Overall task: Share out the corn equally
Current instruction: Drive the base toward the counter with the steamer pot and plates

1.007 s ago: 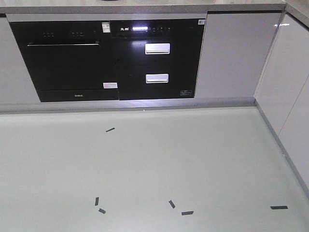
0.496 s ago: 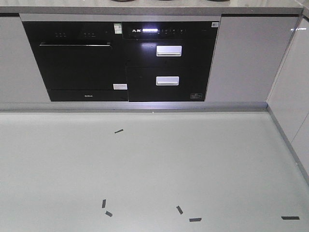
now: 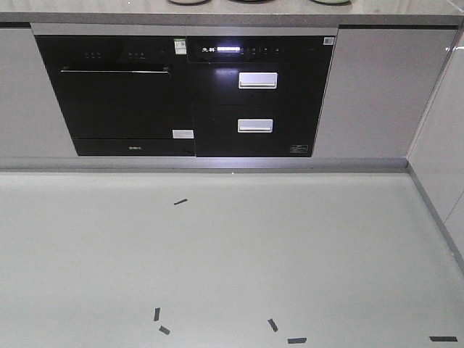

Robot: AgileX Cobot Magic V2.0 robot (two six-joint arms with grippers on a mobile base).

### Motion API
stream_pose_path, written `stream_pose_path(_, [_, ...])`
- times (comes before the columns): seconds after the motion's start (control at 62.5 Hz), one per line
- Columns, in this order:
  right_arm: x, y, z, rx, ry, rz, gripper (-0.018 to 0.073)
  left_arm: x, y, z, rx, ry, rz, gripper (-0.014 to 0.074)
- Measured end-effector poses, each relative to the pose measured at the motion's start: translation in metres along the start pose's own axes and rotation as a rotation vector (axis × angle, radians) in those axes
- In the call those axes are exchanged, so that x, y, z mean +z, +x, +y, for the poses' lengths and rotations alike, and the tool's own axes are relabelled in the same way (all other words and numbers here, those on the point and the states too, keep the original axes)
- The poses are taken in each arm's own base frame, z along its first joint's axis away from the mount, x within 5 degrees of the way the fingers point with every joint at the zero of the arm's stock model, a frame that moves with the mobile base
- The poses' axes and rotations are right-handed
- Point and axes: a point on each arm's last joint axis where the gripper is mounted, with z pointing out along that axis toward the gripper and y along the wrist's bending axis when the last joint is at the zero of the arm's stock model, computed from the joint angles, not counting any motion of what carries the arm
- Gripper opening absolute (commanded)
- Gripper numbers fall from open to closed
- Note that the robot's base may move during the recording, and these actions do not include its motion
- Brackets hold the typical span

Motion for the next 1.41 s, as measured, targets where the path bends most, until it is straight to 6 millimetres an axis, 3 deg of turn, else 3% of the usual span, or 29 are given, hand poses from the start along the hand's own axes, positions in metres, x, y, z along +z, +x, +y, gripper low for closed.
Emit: stream_pose_path(1.407, [0.0000, 0.0000, 0.0000, 0.000, 0.000, 0.000, -0.0006, 0.0000, 0.0000, 0.0000, 0.000, 0.000, 0.000, -0.0006])
